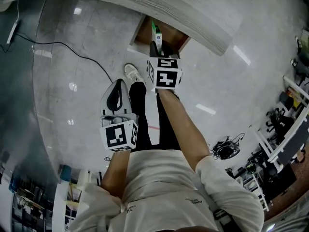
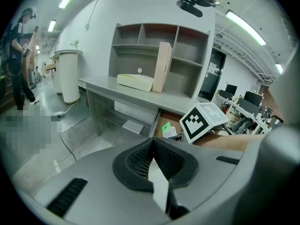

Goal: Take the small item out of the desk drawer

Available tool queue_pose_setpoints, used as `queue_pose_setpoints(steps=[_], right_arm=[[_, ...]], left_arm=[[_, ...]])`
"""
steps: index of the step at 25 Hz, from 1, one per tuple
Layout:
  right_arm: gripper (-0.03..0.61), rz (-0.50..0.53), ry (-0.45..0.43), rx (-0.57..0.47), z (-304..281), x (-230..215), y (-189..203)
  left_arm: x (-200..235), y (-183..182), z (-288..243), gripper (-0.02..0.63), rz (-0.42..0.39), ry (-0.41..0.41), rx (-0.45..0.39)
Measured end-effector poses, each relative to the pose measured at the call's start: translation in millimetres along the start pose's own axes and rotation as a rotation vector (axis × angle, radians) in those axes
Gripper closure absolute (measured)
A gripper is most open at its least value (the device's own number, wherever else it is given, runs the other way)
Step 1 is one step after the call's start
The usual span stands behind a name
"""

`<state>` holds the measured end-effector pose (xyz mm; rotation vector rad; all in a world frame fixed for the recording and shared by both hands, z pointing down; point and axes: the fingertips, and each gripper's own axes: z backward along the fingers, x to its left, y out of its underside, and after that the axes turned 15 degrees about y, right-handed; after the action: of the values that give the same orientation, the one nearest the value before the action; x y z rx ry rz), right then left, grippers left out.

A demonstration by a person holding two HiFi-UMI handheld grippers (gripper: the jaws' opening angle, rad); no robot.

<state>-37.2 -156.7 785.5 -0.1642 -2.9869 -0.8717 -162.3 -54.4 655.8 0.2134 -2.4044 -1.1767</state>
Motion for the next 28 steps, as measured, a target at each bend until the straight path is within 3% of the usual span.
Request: queue_pose_setpoints(steps=[14,28], right_arm=[[0.457,0.022,-0.071,-0.116,112.9,-22.5,-36.4],[0.457,0.063,-0.18,-0.314,251.4,-38.7,-93.0]], left_arm=[[-59.2,-52.7,39.0,0.597,-0.066,-0.004,-0.077],[-117.2,-132.4,88.5,0.597,-0.157,0.015,-0.153]])
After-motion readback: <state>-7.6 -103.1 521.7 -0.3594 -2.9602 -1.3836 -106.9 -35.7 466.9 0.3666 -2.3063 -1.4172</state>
